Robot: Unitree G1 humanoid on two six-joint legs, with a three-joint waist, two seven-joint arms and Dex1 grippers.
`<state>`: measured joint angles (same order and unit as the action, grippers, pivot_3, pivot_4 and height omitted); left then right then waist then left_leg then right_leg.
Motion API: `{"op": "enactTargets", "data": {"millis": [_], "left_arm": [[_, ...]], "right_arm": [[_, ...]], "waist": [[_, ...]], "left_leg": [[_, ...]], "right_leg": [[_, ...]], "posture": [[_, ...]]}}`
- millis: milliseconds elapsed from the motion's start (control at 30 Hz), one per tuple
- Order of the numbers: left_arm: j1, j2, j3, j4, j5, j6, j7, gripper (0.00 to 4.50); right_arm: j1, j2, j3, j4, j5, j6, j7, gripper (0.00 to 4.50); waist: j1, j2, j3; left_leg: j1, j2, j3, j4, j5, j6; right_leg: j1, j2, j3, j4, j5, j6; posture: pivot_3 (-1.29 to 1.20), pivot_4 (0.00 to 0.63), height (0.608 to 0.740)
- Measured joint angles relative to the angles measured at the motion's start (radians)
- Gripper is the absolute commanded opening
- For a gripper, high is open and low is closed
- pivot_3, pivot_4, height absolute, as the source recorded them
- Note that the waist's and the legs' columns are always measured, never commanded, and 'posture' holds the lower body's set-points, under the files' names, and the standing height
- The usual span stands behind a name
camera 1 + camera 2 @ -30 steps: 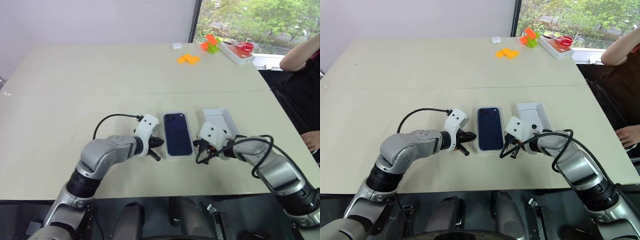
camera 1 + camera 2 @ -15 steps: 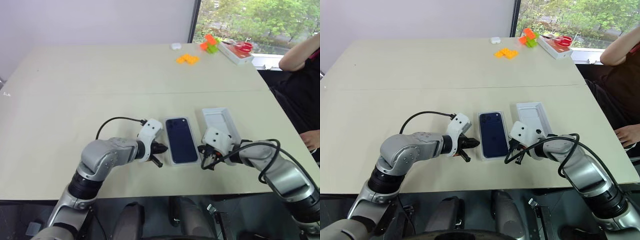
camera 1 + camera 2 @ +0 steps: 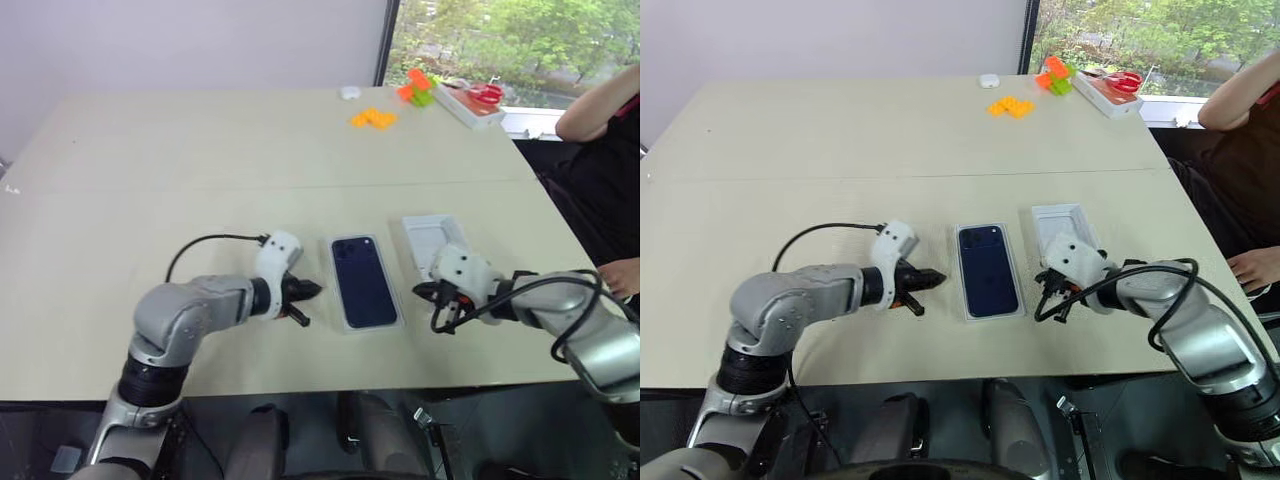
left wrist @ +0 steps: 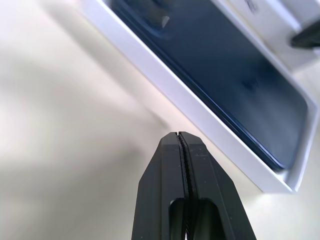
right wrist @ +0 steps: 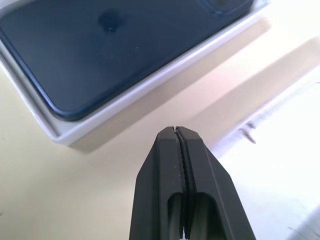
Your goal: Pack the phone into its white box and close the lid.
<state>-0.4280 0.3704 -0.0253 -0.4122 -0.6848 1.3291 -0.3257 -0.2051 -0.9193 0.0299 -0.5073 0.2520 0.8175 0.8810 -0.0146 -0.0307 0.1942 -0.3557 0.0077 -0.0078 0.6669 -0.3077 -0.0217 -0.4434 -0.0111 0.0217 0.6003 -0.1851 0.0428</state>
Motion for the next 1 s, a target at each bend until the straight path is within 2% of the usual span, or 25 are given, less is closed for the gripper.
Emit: {"op": "enactTargets", "data": {"millis": [67, 167, 233, 333, 400, 500, 733, 933, 1000], "left_arm": [[0.008, 0.033, 0.015, -0.005, 0.003, -0.031, -0.017, 0.0], [0.044, 0.129, 0.001, -0.048, 0.047, -0.163, -0.087, 0.0], [0.075, 0.193, -0.028, -0.079, 0.084, -0.264, -0.152, 0.0], [0.12, 0.235, -0.078, -0.103, 0.12, -0.384, -0.236, 0.0], [0.167, 0.298, -0.117, -0.111, 0.173, -0.508, -0.313, 0.0], [0.231, 0.336, -0.136, -0.131, 0.228, -0.687, -0.413, 0.0], [0.287, 0.368, -0.098, -0.141, 0.21, -0.824, -0.567, 0.0], [0.299, 0.354, -0.097, -0.142, 0.211, -0.841, -0.57, 0.0], [0.299, 0.351, -0.098, -0.142, 0.215, -0.841, -0.565, 0.0]], "right_arm": [[-0.039, 0.002, -0.02, 0.001, 0.048, 0.064, 0.002, 0.92], [-0.148, 0.03, -0.051, 0.009, 0.086, 0.191, -0.054, 2.36], [-0.223, 0.069, -0.05, 0.028, 0.085, 0.306, -0.123, 2.36], [-0.28, 0.093, -0.028, 0.045, 0.084, 0.448, -0.198, 2.36], [-0.363, 0.165, -0.02, 0.077, 0.085, 0.592, -0.254, 2.36], [-0.424, 0.234, -0.018, 0.122, 0.087, 0.756, -0.324, 2.36], [-0.415, 0.253, 0.011, 0.151, 0.177, 0.79, -0.466, 2.36], [-0.392, 0.273, 0.001, 0.201, 0.296, 0.79, -0.619, 2.36], [-0.391, 0.275, -0.017, 0.217, 0.362, 0.79, -0.673, 1.53]], "waist": [[-0.004, 0.0, 0.0], [-0.006, 0.0, 0.0], [-0.004, 0.0, 0.0], [0.005, 0.001, 0.0], [-0.002, 0.0, 0.0], [-0.001, 0.001, 0.0], [-0.001, 0.001, 0.0], [-0.004, 0.001, 0.0], [-0.005, 0.001, 0.0]], "left_leg": [[0.0, 0.0, 0.0, 0.0, 0.0, 0.0], [0.0, 0.001, 0.001, 0.0, 0.0, 0.0], [0.0, 0.001, 0.0, 0.0, 0.0, 0.0], [-0.001, 0.001, 0.0, 0.0, 0.0, 0.0], [-0.001, 0.001, 0.002, 0.0, 0.0, 0.0], [-0.002, 0.001, 0.002, 0.0, 0.0, 0.0], [-0.002, 0.001, 0.002, 0.0, -0.001, 0.002], [-0.002, 0.003, 0.002, 0.0, -0.001, 0.002], [-0.001, 0.003, 0.002, 0.0, -0.001, 0.002]], "right_leg": [[0.0, 0.0, 0.0, 0.001, 0.0, 0.0], [0.0, 0.001, 0.001, 0.002, 0.0, -0.001], [-0.001, 0.001, 0.0, 0.002, 0.0, -0.001], [-0.001, -0.001, 0.0, 0.001, 0.0, -0.001], [-0.002, -0.001, 0.002, 0.0, 0.002, -0.003], [-0.002, -0.001, 0.002, -0.001, 0.003, -0.005], [-0.002, -0.001, 0.001, -0.002, 0.0, -0.001], [-0.002, 0.001, 0.001, -0.001, 0.0, -0.001], [-0.001, 0.001, 0.001, -0.001, 0.0, -0.001]], "posture": [[0.0, 0.15, 0.74], [0.0, 0.15, 0.74], [0.0, 0.15, 0.74], [0.0, 0.15, 0.74], [0.0, 0.15, 0.74], [0.0, 0.15, 0.74], [0.0, 0.15, 0.74], [0.0, 0.15, 0.74], [0.0, 0.15, 0.74]]}}
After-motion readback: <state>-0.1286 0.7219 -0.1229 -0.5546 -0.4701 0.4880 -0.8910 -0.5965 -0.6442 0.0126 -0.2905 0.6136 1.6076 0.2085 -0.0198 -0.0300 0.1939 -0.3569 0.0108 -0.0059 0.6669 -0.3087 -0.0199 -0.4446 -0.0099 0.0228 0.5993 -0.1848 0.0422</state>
